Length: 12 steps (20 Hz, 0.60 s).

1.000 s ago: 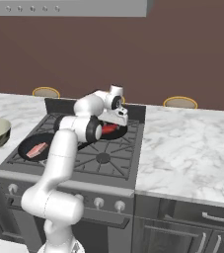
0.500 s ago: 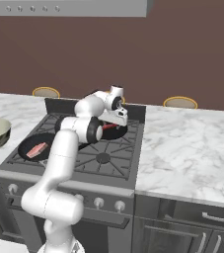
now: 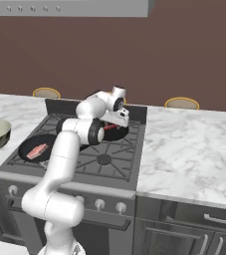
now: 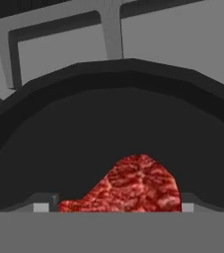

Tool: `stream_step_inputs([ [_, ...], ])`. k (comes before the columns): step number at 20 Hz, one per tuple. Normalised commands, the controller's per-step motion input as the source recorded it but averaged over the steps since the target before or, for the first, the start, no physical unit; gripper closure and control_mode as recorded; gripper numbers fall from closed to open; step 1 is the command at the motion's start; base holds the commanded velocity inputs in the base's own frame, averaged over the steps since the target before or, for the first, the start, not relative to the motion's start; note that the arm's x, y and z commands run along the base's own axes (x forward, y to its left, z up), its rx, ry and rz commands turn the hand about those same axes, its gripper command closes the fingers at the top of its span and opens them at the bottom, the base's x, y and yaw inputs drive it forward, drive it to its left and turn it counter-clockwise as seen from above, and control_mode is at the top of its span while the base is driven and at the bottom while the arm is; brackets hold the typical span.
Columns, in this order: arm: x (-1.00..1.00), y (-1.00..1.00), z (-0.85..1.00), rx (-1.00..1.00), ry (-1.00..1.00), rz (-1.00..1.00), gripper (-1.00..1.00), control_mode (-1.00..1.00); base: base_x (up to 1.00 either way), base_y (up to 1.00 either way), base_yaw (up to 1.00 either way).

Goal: Place one of the steaks on the plate and the other in the bowl. Then place the bowl in the fridge.

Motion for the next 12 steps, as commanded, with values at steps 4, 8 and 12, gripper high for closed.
stream_step_inputs([
  [4, 0.03, 0.03, 0.00, 0.00, 0.00, 0.00, 1.00, -1.00, 0.00, 0.00, 0.00],
  [8, 0.00, 0.00, 0.04, 0.00, 0.00, 0.00, 1.00, -1.00, 0.00, 0.00, 0.00],
  [12, 0.02, 0.00, 0.38, 0.00, 0.01, 0.00, 1.00, -1.00, 0.00, 0.00, 0.00],
])
